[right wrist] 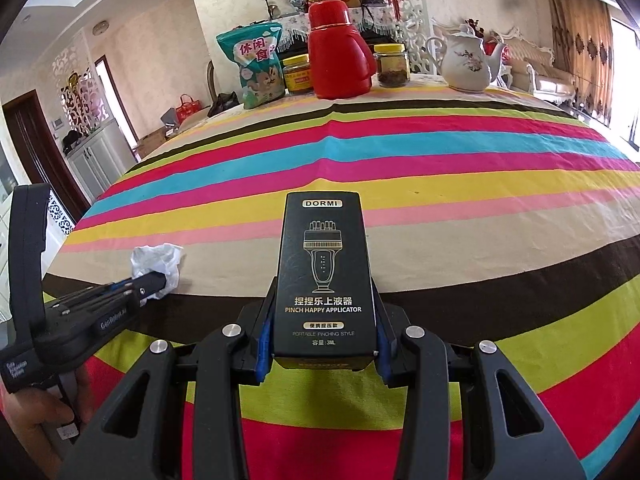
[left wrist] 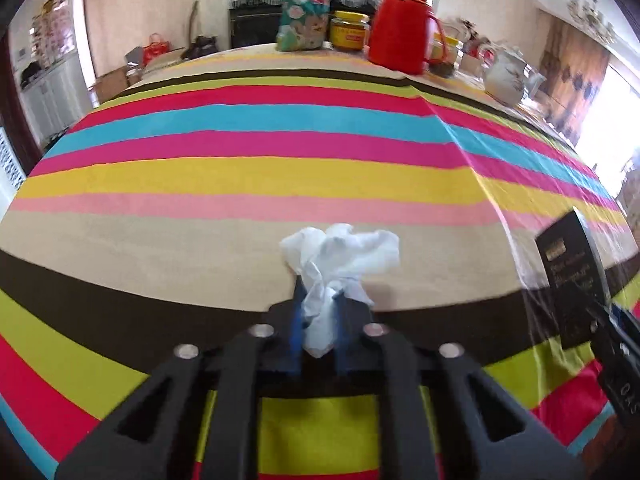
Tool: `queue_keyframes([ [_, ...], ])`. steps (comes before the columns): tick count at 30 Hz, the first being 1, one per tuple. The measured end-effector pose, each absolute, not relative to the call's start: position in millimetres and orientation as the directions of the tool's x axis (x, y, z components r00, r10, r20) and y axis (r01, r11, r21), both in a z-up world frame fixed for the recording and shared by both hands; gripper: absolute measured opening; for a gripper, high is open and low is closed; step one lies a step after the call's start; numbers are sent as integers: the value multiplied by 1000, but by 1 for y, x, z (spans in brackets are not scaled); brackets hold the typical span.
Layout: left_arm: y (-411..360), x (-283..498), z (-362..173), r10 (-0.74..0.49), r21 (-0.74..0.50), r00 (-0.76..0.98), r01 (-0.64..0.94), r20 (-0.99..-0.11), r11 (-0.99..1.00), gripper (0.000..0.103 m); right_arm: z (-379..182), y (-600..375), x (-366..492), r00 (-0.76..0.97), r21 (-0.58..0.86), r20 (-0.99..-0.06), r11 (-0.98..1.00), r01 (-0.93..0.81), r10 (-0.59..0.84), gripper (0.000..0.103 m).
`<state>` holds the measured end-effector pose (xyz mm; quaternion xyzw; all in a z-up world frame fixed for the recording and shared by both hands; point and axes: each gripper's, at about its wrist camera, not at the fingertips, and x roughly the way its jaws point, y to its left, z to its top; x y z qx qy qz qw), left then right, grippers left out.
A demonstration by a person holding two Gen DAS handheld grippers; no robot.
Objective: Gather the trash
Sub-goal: 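Lift the tissue and black box and carry them to the pink bin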
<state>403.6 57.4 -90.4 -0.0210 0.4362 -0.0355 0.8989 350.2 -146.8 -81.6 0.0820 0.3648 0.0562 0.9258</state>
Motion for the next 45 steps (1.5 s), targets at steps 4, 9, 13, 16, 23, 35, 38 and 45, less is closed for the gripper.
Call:
queue_keyframes([
  [4,58,387,-83,-76,-55,656,53,-750,997,9,-82,-148,351,725,200,-668,979,-46,170,39],
  [9,61,363,-74,-63,-50,696,38,-715,998,9,-82,-145,351,723,192,-667,979,-67,180,39],
  [13,71,339,-65,-47,-64,724,4,-688,998,9,-83,-134,351,704,173,-678,977,-123,209,39],
  [16,80,321,-60,-18,-60,745,-30,-667,998,9,-81,-126,349,704,166,-674,974,-152,224,39],
  [23,104,276,-46,42,-66,785,-106,-617,992,9,-74,-91,329,689,148,-655,947,-285,310,39],
  [35,150,192,-11,145,-54,842,-202,-519,978,10,-23,-23,264,693,76,-558,859,-506,457,39],
  [38,162,172,-6,166,-61,847,-227,-505,972,10,-16,-13,252,683,80,-543,839,-538,489,39],
  [45,185,127,2,233,-41,853,-284,-467,958,10,-5,9,226,647,81,-528,791,-606,550,39],
])
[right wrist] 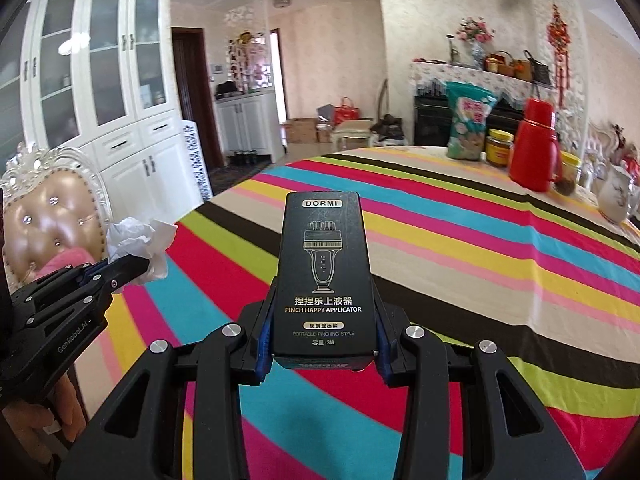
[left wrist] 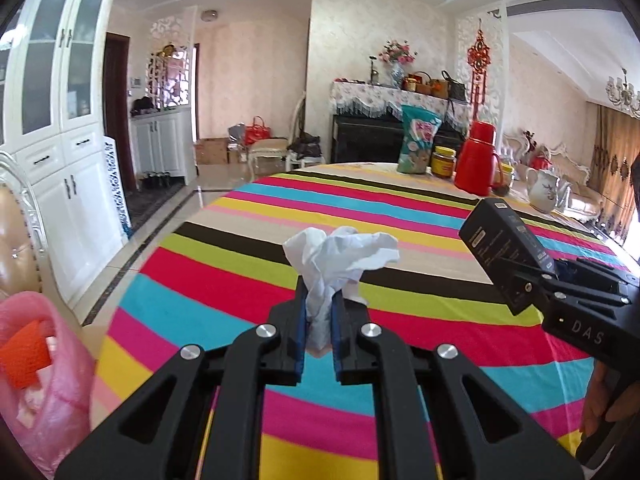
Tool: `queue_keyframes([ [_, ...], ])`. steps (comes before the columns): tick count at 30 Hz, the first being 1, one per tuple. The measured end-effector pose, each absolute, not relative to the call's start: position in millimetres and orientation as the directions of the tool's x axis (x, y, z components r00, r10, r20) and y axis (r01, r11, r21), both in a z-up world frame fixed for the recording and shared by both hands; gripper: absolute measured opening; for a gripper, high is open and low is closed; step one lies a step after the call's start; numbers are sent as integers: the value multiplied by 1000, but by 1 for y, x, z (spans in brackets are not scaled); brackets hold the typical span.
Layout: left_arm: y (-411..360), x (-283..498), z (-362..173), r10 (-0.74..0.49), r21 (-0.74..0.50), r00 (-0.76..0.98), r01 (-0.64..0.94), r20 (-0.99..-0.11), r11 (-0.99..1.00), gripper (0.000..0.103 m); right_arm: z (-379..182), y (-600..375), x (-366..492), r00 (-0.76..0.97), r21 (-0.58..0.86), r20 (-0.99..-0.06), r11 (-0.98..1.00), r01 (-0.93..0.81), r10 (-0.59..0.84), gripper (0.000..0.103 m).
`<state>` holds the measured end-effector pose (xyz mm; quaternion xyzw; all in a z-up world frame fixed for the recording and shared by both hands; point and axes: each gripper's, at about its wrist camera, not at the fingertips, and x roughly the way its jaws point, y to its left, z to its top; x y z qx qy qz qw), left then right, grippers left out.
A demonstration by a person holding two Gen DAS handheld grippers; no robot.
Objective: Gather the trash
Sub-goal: 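Lift the tissue and black box and carry them to the pink bin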
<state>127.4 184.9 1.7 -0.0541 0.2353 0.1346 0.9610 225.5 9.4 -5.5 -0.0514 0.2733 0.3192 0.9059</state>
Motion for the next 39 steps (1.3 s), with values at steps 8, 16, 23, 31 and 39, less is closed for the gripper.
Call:
queue_keyframes([
  [8,204,85,11,274,-19,857,-313,-436,950,10,-4,20,212,610,131,-541,774,-619,580,39],
  [16,210,35,13,297,-46,873,-340,-387,939,11,-9,32,170,593,113,-532,746,-657,604,39],
  [23,221,3,10,309,-55,870,-356,-384,933,12,-6,67,129,570,59,-505,685,-726,648,39],
  [31,254,-40,5,395,-49,839,-443,-375,895,12,1,118,94,491,37,-495,582,-813,717,39],
  [39,305,-98,2,468,-69,798,-529,-380,846,13,3,184,62,367,29,-489,435,-900,791,39],
])
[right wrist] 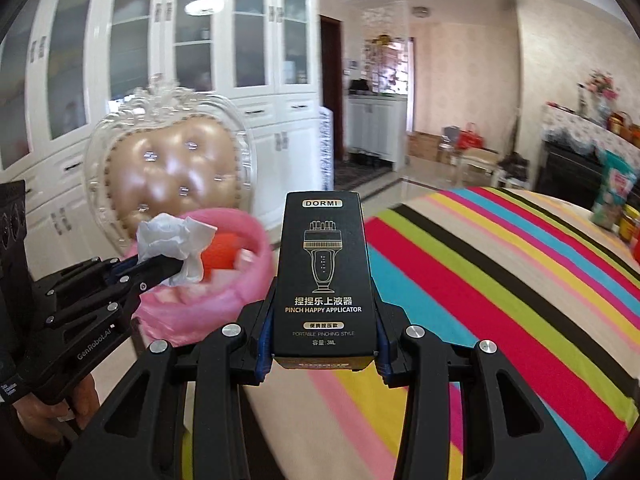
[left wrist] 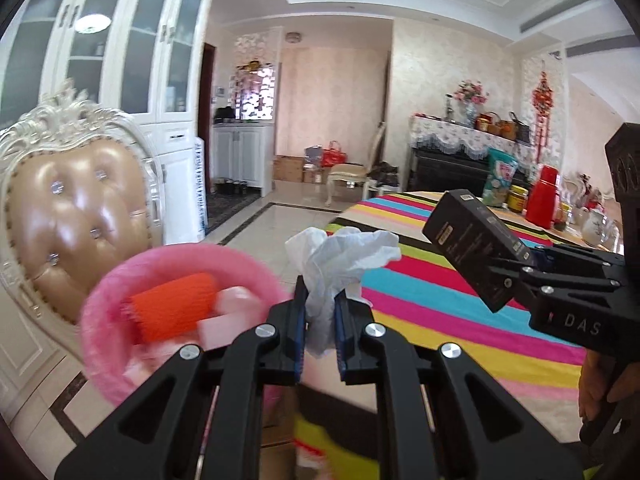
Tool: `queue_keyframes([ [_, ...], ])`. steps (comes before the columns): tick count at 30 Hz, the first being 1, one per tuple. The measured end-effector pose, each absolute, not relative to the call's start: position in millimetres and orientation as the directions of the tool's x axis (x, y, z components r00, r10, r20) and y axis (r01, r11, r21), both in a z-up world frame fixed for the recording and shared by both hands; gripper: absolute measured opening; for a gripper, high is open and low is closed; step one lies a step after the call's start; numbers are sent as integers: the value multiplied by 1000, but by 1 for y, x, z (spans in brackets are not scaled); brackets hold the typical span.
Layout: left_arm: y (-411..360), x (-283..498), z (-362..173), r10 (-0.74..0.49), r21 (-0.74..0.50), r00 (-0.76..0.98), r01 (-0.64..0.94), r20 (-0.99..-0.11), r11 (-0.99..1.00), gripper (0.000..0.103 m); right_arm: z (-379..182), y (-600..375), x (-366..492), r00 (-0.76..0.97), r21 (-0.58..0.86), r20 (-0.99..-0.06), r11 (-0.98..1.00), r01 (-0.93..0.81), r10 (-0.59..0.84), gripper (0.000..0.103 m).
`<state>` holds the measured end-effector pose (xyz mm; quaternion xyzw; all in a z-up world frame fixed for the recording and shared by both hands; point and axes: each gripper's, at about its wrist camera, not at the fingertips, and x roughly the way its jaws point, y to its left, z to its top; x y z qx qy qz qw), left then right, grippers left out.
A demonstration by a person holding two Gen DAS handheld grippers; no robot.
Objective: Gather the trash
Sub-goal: 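Lift the tissue and black box and carry them to the pink bin, then open both tools over the pink bin to drop the tissue and box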
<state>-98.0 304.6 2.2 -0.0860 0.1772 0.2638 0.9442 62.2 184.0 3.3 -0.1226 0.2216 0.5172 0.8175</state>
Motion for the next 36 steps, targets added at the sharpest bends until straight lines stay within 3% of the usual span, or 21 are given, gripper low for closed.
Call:
queue_keyframes([
  [12,395,-157,-4,628,-59,683,-693,-373,718,13,-5,287,32,195,44,-504,250,-967,841,39],
  [22,457,-146,-19,596,-117,679,-696,-428,709,16,-16,352,39,134,66,-528,198,-978,838,39],
  [24,470,-143,-28,589,-133,675,-700,-444,702,24,-20,363,44,124,73,-534,192,-979,836,40],
  [25,477,-141,-34,576,-140,678,-695,-457,706,36,-24,370,47,109,82,-544,182,-980,832,40],
  [26,480,-140,-37,575,-139,673,-697,-466,704,43,-27,373,50,103,87,-551,180,-980,828,48],
  [27,483,-139,-41,587,-132,659,-710,-470,691,59,-33,378,54,100,93,-560,182,-979,822,64],
  [28,485,-140,-45,603,-129,646,-725,-469,677,65,-37,381,57,87,105,-562,175,-979,822,70],
  [33,492,-155,-55,610,-147,632,-743,-478,653,66,-43,378,67,68,145,-562,179,-973,825,73],
  [36,481,-162,-51,629,-118,625,-746,-462,655,74,-40,367,68,69,152,-553,182,-972,830,73],
])
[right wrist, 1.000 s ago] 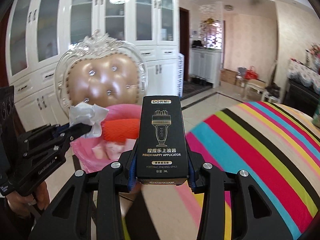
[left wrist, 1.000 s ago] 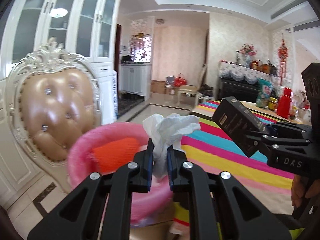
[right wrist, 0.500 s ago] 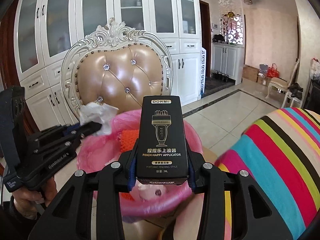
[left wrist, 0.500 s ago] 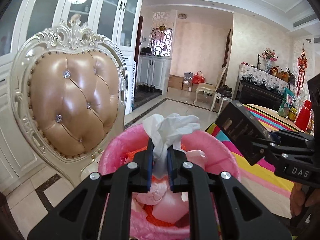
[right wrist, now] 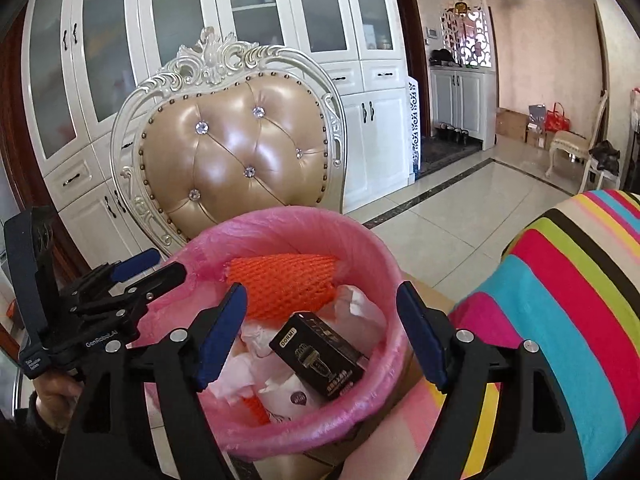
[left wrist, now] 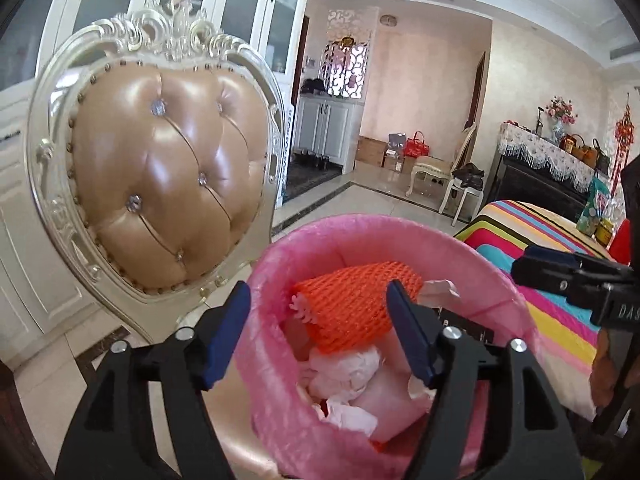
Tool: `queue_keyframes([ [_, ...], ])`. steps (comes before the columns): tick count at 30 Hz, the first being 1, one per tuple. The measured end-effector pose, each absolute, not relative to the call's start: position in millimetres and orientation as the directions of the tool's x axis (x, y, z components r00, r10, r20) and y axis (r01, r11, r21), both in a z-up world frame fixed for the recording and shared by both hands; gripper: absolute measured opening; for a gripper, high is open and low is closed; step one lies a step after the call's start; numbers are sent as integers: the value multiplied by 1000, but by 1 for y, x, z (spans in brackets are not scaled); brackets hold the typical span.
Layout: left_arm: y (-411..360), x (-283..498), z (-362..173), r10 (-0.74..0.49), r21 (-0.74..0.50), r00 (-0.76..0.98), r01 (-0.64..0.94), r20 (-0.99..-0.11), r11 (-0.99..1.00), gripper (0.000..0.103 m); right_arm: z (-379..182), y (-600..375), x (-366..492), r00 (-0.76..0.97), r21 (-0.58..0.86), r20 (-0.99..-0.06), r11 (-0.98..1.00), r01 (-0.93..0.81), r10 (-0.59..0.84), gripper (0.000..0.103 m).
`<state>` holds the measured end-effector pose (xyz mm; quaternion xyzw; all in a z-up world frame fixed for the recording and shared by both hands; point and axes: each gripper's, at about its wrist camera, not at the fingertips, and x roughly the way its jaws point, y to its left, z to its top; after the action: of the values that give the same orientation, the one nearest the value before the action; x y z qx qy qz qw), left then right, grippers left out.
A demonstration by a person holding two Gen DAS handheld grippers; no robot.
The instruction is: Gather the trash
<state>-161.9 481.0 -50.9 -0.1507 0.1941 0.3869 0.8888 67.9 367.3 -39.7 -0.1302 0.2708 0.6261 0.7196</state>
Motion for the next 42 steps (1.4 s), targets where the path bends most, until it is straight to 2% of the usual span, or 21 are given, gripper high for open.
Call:
queue_keyframes([
  [4,454,-170,-36,678,-58,614,-757,-405,650,95,-27,344,62,88,126,-532,181,-975,842,74],
  [5,446,-172,-31,693,-45,610,-762,-385,646,99,-22,335,58,102,111,-521,186,-976,847,77],
  [10,409,-183,-11,708,-16,620,-756,-337,654,98,-8,298,47,137,82,-488,202,-976,862,85],
  [19,344,-204,-3,717,-54,633,-759,-293,649,98,-2,239,27,167,31,-469,205,-978,867,85],
  [29,295,-204,-5,732,8,609,-767,-305,642,99,1,197,19,196,29,-438,231,-972,878,85],
  [42,292,-197,0,749,22,576,-788,-326,616,99,2,189,24,215,30,-410,249,-968,887,85],
])
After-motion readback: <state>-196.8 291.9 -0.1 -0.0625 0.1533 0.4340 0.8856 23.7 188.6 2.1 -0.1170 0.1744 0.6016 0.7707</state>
